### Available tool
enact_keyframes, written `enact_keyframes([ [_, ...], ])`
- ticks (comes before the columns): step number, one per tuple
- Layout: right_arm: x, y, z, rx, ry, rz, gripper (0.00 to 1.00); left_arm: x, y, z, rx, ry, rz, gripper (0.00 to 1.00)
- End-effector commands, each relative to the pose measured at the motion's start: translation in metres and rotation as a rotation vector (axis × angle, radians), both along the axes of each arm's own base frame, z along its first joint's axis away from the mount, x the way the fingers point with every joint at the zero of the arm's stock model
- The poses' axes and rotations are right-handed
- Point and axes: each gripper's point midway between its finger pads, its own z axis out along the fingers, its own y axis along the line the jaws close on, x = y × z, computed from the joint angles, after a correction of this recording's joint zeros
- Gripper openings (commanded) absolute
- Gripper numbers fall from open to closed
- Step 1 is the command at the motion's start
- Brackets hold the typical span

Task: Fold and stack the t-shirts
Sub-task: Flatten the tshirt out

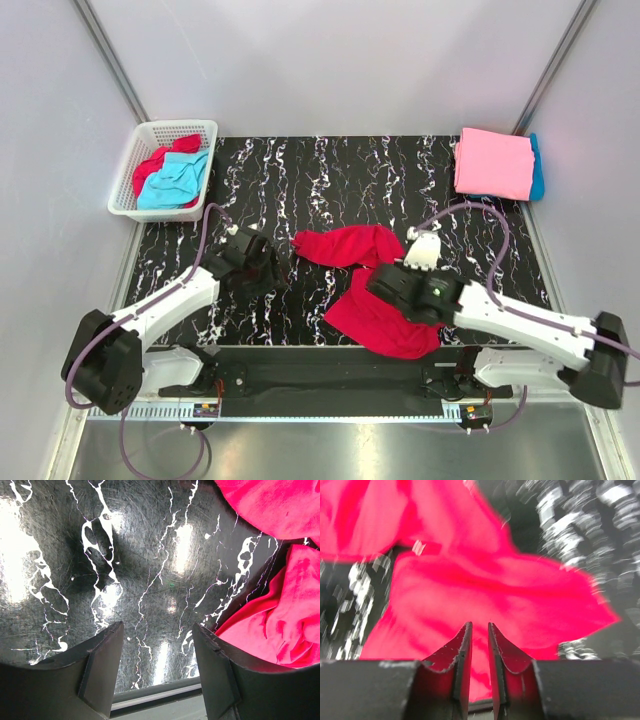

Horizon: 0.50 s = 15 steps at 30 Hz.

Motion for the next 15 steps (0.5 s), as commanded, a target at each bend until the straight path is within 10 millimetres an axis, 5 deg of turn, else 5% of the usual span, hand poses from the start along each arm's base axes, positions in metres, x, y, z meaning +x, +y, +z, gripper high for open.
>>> enact_keyframes([
  [1,-0.011,0.061,-0.006,0.333,0.021,0.211,0.25,0.008,-0.008,0.010,-0.040,-0.048,-0.022,0.62],
  [5,-0.025,0.078,-0.045,0.317,0.141,0.299,0.25,0.009,-0.011,0.006,-0.046,-0.034,-0.032,0.62],
  [15,-0.039,0.111,-0.105,0.315,0.295,0.393,0.24,0.006,-0.011,0.001,-0.045,-0.029,-0.029,0.61],
])
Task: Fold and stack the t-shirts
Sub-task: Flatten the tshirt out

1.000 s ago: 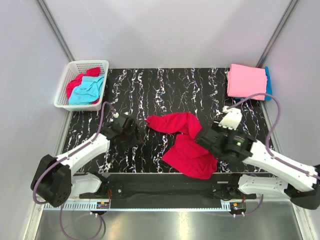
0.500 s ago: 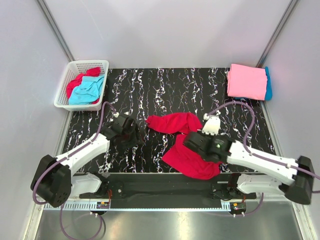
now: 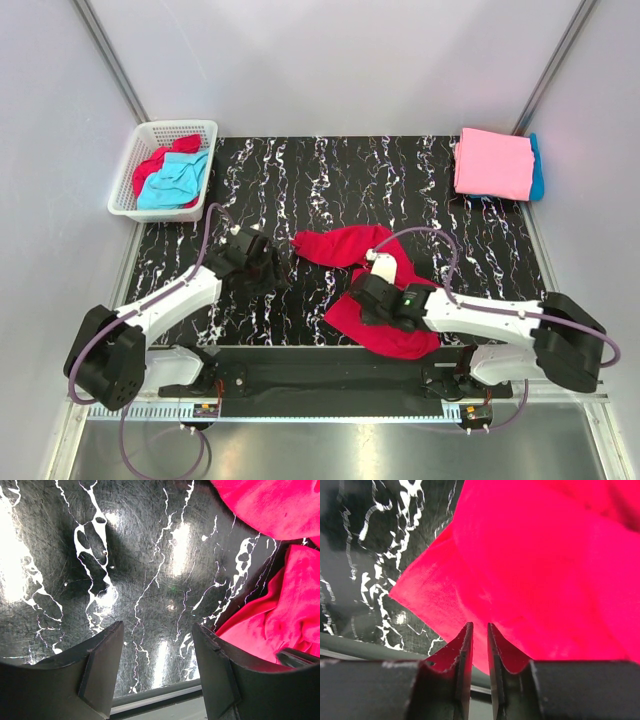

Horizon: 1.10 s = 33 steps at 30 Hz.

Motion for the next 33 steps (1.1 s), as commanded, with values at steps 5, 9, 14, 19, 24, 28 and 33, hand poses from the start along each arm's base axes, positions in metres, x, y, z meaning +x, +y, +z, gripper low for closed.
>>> enact_keyframes([
  [5,-0.004,0.019,-0.020,0.052,0.032,0.040,0.27,0.002,-0.005,0.003,-0.028,-0.030,-0.019,0.61],
  [9,0.000,0.016,-0.019,0.038,0.017,0.023,0.29,0.002,-0.005,0.002,-0.024,-0.027,-0.022,0.62],
  [14,0.004,0.005,-0.016,-0.024,-0.006,0.010,0.31,0.003,-0.005,0.002,-0.021,-0.029,-0.019,0.62],
  [19,0.007,-0.009,-0.024,-0.114,-0.005,-0.023,0.31,0.004,-0.005,0.001,-0.018,-0.028,-0.020,0.62],
  [24,0.009,-0.018,-0.028,-0.157,-0.011,-0.053,0.31,0.003,-0.004,0.000,-0.013,-0.026,-0.019,0.61],
  [28,0.009,-0.021,-0.030,-0.178,-0.016,-0.053,0.31,0.004,-0.005,0.000,-0.014,-0.023,-0.021,0.62],
  [33,0.015,-0.018,-0.032,-0.181,-0.046,-0.028,0.31,0.004,-0.004,-0.001,-0.010,-0.020,-0.023,0.62],
])
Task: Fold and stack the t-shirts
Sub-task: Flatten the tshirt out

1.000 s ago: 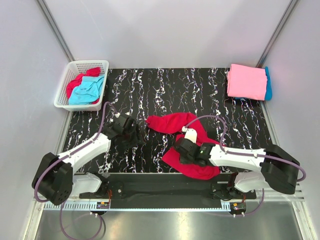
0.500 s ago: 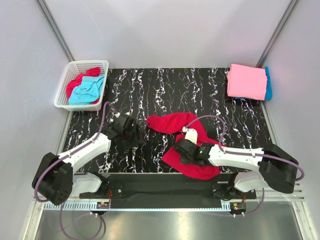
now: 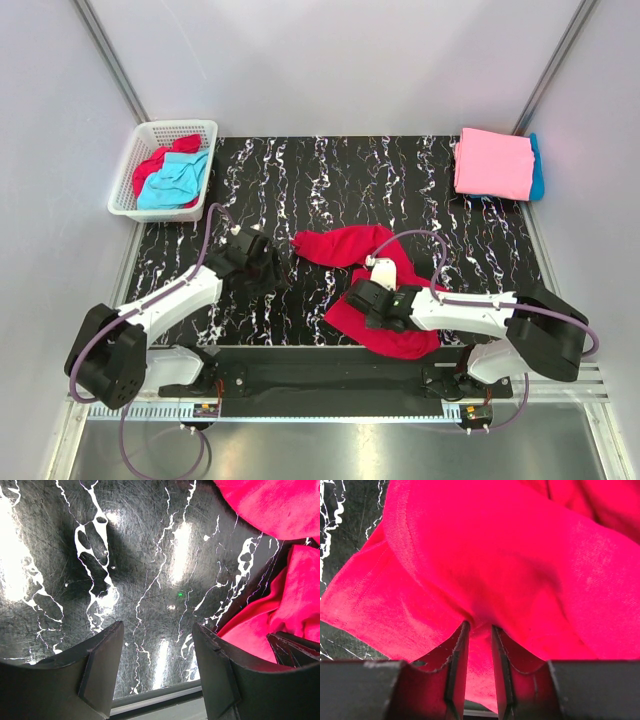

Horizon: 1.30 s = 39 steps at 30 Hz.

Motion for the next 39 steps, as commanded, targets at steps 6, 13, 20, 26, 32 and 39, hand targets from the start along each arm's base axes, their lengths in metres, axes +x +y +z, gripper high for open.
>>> enact_keyframes([
  [6,0.020,0.014,0.012,0.011,-0.092,0.025,0.31,0.004,-0.005,0.002,-0.017,-0.022,-0.022,0.62],
  [13,0.023,0.020,0.015,0.030,-0.109,0.038,0.30,0.003,-0.004,-0.001,-0.009,-0.016,-0.020,0.62],
  [20,0.027,0.024,0.013,0.019,-0.114,0.043,0.13,0.004,-0.004,-0.002,-0.005,-0.013,-0.022,0.61],
  [26,0.028,0.026,0.016,0.018,-0.123,0.048,0.00,0.004,-0.005,-0.003,-0.004,-0.009,-0.027,0.62],
  [32,0.036,0.019,0.054,0.023,-0.185,0.016,0.00,0.004,-0.005,-0.004,-0.003,-0.006,-0.029,0.62],
  [39,0.047,0.012,0.115,0.040,-0.292,0.023,0.00,0.005,-0.008,-0.005,-0.009,-0.001,-0.033,0.61],
])
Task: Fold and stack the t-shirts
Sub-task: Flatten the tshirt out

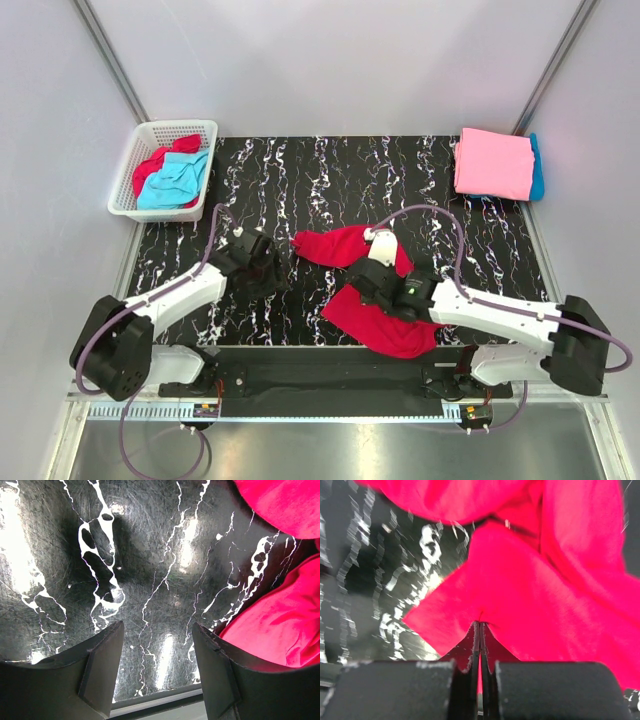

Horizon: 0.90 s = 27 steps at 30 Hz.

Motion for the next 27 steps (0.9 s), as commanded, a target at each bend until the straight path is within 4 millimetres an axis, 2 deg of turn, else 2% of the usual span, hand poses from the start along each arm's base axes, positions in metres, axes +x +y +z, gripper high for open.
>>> enact_keyframes([
  [1,0.011,-0.011,0.035,-0.027,-0.090,-0.023,0.00,0.007,-0.010,0.007,-0.034,-0.035,-0.026,0.61],
  [3,0.013,-0.014,0.043,-0.034,-0.111,-0.038,0.00,0.009,-0.011,0.009,-0.038,-0.042,-0.025,0.62],
  [5,0.017,-0.030,0.051,-0.080,-0.143,-0.086,0.00,0.012,-0.012,0.011,-0.040,-0.050,-0.026,0.62],
  [8,0.022,-0.051,0.072,-0.116,-0.211,-0.155,0.00,0.022,-0.016,0.018,-0.038,-0.073,-0.021,0.62],
  [11,0.028,-0.063,0.095,-0.122,-0.271,-0.182,0.00,0.037,-0.024,0.025,-0.042,-0.090,-0.021,0.61],
  [16,0.034,-0.092,0.123,-0.142,-0.334,-0.269,0.00,0.052,-0.036,0.029,-0.057,-0.095,-0.026,0.61],
  [19,0.038,-0.116,0.154,-0.155,-0.417,-0.353,0.00,0.063,-0.046,0.032,-0.065,-0.103,-0.033,0.61],
  [21,0.040,-0.135,0.182,-0.158,-0.494,-0.415,0.00,0.071,-0.054,0.037,-0.081,-0.118,-0.044,0.61],
  [23,0.042,-0.152,0.201,-0.177,-0.556,-0.479,0.00,0.076,-0.063,0.033,-0.083,-0.117,-0.059,0.61],
  [24,0.040,-0.161,0.215,-0.168,-0.585,-0.504,0.00,0.083,-0.070,0.039,-0.092,-0.137,-0.070,0.61],
  [27,0.034,-0.186,0.247,-0.189,-0.671,-0.589,0.00,0.095,-0.085,0.041,-0.090,-0.154,-0.093,0.60],
])
